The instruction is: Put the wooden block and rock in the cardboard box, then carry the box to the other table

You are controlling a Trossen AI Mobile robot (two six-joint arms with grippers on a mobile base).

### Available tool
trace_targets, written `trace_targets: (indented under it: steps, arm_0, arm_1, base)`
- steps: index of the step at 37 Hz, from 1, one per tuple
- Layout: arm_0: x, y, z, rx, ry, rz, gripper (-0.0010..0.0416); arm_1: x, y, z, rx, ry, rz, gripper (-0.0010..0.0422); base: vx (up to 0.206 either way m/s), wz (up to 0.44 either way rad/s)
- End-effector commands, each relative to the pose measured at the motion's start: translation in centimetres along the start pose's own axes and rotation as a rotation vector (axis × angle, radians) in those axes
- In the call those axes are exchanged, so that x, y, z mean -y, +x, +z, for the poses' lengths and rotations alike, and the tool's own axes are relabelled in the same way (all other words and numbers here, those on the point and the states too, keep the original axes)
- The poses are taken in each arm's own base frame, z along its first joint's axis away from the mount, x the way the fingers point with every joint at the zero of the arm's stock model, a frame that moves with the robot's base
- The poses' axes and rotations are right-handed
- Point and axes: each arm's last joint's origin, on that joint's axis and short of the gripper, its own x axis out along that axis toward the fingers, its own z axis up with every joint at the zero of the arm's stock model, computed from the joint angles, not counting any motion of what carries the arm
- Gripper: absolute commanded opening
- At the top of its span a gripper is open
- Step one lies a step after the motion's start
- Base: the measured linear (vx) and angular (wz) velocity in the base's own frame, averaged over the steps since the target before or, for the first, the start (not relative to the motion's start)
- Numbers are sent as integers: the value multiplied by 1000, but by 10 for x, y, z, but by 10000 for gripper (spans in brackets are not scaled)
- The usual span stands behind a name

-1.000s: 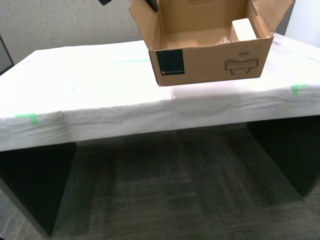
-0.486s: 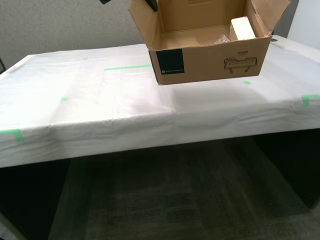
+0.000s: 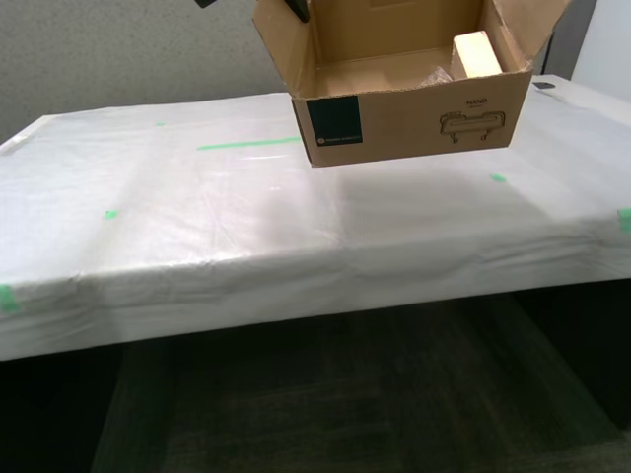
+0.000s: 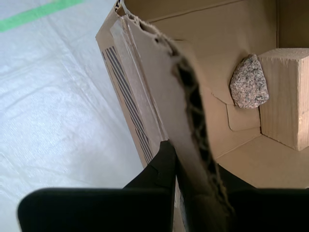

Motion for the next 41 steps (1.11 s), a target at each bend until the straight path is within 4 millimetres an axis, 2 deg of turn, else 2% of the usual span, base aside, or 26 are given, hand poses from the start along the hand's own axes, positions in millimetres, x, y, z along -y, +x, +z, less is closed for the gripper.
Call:
trace_targets:
  steps: [1,10,20,32,41]
  arm_0:
    - [-3,0,2,13,-12,47,-1]
    - [0,8,4,2,7,46,-1]
    - [18,55,11,-82,46,36,-1]
    - [14,56,12,-86,43,41,-1]
    - [10,62,11,-108,38,75,-1]
  arm_1:
    - [2,-1,1,6,-1,-46,-1]
    - [-2,-2,2,9,-23,-15,-1]
    - [-6,0,-4,-29,-41,43,-1]
    - [-13,5,-12,-74,-64,94,-1]
    - [-23,13,-41,-98,-105,125,-1]
  base:
    - [129,0]
    - [132,3]
    - [134,3]
    - [145,6]
    - [143,3]
